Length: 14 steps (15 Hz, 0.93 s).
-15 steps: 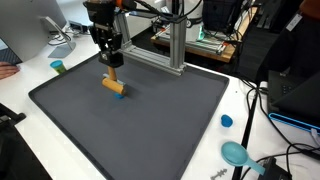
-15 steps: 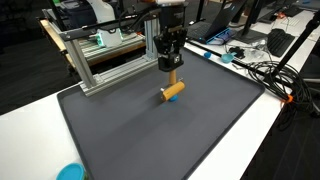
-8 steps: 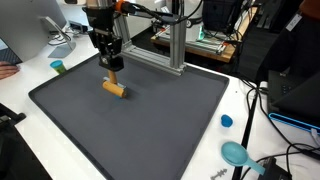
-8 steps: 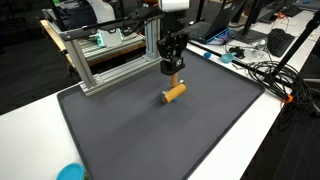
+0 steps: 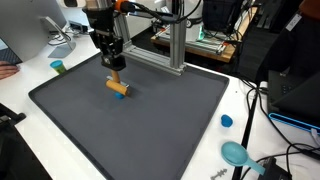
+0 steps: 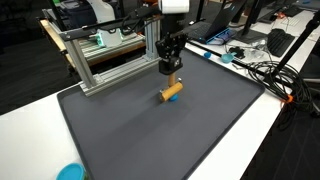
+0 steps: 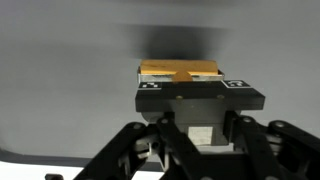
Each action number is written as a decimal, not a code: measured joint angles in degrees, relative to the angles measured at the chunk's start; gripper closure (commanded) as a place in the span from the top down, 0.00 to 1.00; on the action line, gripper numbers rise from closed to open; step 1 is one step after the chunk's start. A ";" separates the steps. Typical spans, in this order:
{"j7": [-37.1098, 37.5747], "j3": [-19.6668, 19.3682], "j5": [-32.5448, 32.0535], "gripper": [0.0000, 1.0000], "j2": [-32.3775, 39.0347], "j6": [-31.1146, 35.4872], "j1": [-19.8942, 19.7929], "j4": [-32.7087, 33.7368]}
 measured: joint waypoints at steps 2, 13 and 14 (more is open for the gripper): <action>0.00 0.00 0.00 0.21 0.30 0.82 -0.03 0.31; -1.39 0.06 1.34 0.46 1.62 -2.97 -0.30 1.26; -1.39 0.06 1.34 0.46 1.62 -2.97 -0.30 1.26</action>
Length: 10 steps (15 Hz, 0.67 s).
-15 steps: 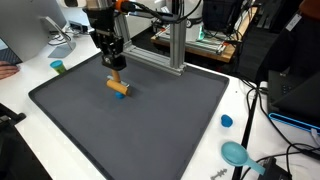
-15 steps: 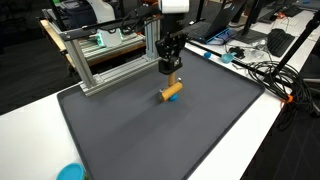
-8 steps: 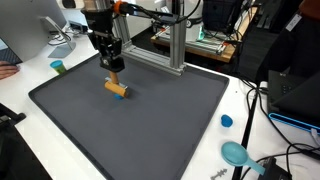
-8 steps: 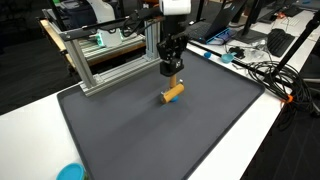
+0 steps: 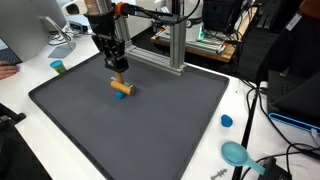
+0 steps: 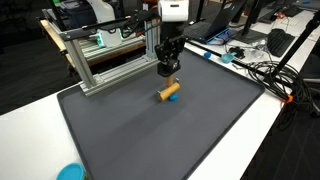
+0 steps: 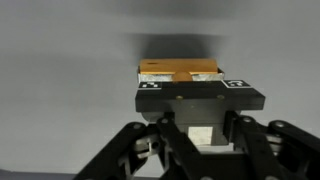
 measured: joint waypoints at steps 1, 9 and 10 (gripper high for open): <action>0.00 0.00 0.00 0.21 0.00 0.00 0.00 0.00; 0.13 -0.03 0.00 0.21 1.09 1.46 -0.01 -0.65; 0.19 -0.02 0.00 0.21 1.09 1.59 -0.01 -0.68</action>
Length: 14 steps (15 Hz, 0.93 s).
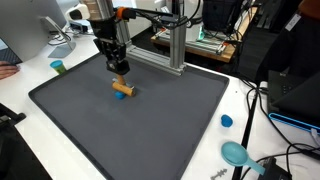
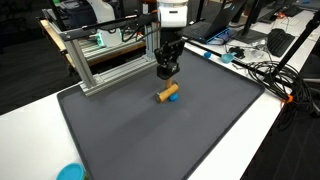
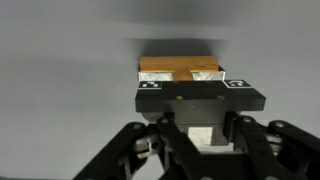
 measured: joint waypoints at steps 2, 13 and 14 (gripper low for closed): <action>0.08 0.00 -0.02 0.21 -0.02 -0.19 0.00 0.04; 0.36 0.09 -1.77 0.21 -4.96 1.00 1.02 0.13; 0.50 0.09 -1.77 0.21 -4.77 1.04 1.02 0.09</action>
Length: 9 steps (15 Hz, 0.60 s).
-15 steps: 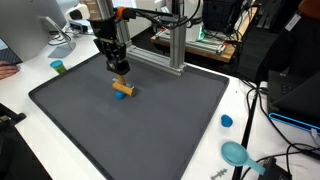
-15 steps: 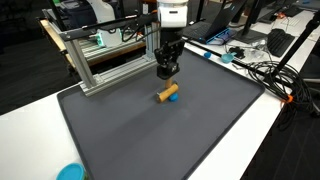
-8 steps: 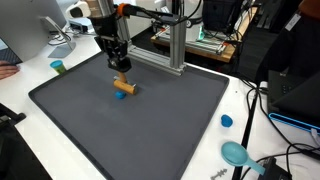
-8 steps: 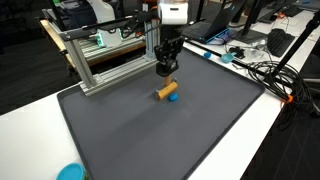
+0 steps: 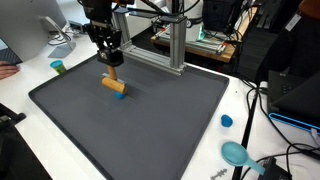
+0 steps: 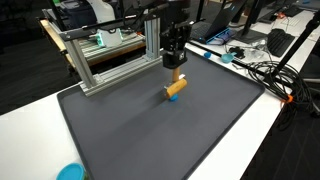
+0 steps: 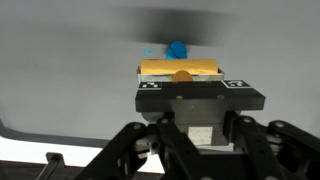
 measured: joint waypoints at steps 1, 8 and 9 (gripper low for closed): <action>0.16 0.00 0.00 0.21 0.27 0.01 0.00 -0.09; 0.66 -0.01 0.01 0.21 2.87 3.12 -0.01 -0.49; 0.71 -0.03 0.01 0.21 2.96 3.11 -0.01 -0.48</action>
